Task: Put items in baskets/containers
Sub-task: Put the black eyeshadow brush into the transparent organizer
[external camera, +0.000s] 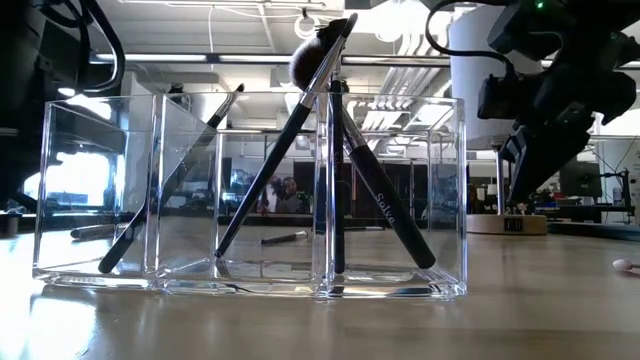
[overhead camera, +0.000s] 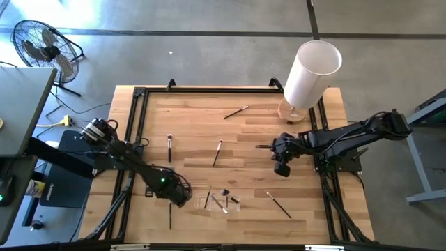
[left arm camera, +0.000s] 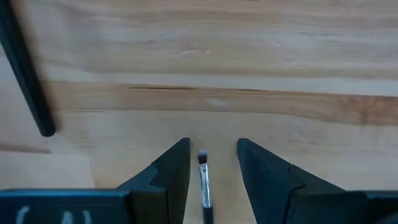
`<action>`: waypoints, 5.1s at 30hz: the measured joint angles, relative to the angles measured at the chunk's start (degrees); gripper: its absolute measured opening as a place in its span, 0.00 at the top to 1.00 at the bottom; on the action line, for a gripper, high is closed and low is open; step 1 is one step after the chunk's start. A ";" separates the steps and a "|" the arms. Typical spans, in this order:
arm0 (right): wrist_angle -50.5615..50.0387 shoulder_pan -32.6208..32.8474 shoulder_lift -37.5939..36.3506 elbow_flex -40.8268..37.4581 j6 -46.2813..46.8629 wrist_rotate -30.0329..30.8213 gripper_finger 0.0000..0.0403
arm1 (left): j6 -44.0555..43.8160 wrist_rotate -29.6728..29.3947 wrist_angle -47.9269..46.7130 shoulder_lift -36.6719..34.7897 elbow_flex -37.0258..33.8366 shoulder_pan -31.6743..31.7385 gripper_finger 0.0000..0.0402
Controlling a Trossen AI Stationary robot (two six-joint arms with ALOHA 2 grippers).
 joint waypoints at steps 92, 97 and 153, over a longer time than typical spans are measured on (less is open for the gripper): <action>1.53 0.02 -0.15 0.09 0.68 -1.86 1.00 | 75.47 -44.94 15.86 13.69 37.93 2.35 0.96; 1.53 0.02 -0.15 0.09 0.68 -1.84 1.00 | 74.11 -44.34 15.67 13.69 37.91 2.26 0.88; -20.63 -10.56 55.07 67.25 30.37 5.63 0.93 | 99.69 -11.43 20.32 -44.60 -20.13 27.37 1.00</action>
